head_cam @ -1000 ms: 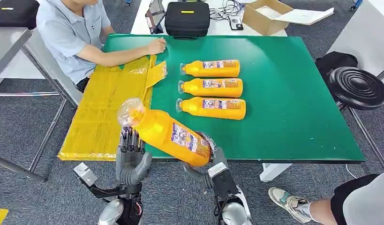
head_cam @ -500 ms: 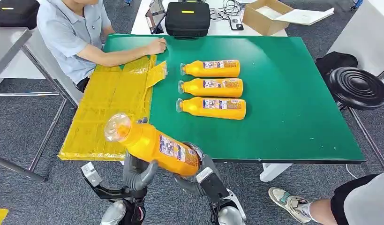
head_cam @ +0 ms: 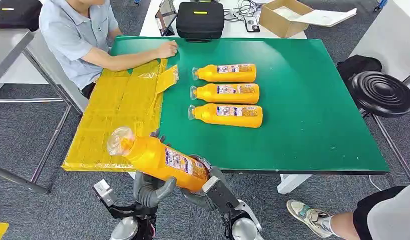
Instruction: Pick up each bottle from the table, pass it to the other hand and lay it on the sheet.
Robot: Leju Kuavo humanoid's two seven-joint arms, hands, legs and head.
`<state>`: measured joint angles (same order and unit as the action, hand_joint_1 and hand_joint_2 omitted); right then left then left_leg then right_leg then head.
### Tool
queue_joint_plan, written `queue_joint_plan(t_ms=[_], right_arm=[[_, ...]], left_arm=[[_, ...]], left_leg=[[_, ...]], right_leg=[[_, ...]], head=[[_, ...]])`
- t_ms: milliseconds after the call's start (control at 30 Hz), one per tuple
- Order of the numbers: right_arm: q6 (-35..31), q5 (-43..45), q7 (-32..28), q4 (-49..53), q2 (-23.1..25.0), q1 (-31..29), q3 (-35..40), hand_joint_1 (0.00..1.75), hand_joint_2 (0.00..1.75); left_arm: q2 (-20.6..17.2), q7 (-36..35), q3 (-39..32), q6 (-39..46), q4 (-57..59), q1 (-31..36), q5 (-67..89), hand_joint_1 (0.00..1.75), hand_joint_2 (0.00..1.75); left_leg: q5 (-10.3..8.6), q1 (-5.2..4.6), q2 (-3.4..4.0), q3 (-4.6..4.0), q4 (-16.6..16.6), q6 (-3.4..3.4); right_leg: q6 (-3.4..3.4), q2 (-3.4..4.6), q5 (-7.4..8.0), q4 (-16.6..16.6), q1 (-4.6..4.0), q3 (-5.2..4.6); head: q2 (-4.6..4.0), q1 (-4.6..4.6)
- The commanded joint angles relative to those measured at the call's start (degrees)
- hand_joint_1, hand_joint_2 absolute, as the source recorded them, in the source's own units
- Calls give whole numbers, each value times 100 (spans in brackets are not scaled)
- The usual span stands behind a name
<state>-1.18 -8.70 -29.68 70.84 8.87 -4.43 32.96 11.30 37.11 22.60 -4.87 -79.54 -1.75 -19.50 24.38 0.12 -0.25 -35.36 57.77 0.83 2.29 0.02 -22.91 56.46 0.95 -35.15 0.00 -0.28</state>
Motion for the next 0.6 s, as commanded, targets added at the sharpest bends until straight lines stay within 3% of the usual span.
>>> queue_joint_plan(t_ms=[33, 133, 167, 200, 233, 267, 600], right_arm=[[87, -123, 104, -340, -248, -268, 209, 175, 175], [369, -422, 110, -531, -372, -363, 537, 175, 175], [416, -459, 94, -594, -375, -376, 582, 175, 175], [437, -492, 89, -659, -369, -383, 607, 175, 175], [424, -549, 75, -695, -373, -391, 622, 175, 175], [409, -594, 63, -700, -370, -383, 610, 175, 175], [409, -628, 51, -684, -372, -373, 603, 175, 175]], left_arm=[[-171, -88, 86, -52, 375, 132, -64, 0, 175], [-173, -204, 95, -240, 505, 224, -62, 0, 175], [-174, -273, 107, -418, 557, 255, -133, 24, 175], [-191, -408, 139, -605, 656, 303, -186, 89, 175], [-193, -399, 156, -637, 715, 323, -87, 166, 175], [-185, -450, 167, -735, 810, 347, -55, 175, 175], [-172, -537, 151, -845, 876, 360, -100, 175, 175]], left_leg=[[3, 2, 2, 19, -7, -3], [3, 1, 4, 20, -8, -3], [6, 3, 3, 30, -9, -4], [11, 6, 2, 42, -9, -6], [5, 3, -1, 34, -12, -5], [5, 3, -1, 31, -11, -5], [12, 5, 3, 35, -4, -5]], right_leg=[[-6, 1, -3, -8, -3, 19], [-6, 2, -3, -8, -2, 19], [-8, 1, -6, -9, -4, 30], [-12, -1, -10, -11, -8, 44], [-9, -3, -6, -12, -5, 35], [-9, -3, -5, -12, -5, 32], [-11, 0, -11, -6, -7, 35]], head=[[0, 0], [0, 0], [0, 0], [0, 2], [0, 0], [0, 0], [0, 2]])
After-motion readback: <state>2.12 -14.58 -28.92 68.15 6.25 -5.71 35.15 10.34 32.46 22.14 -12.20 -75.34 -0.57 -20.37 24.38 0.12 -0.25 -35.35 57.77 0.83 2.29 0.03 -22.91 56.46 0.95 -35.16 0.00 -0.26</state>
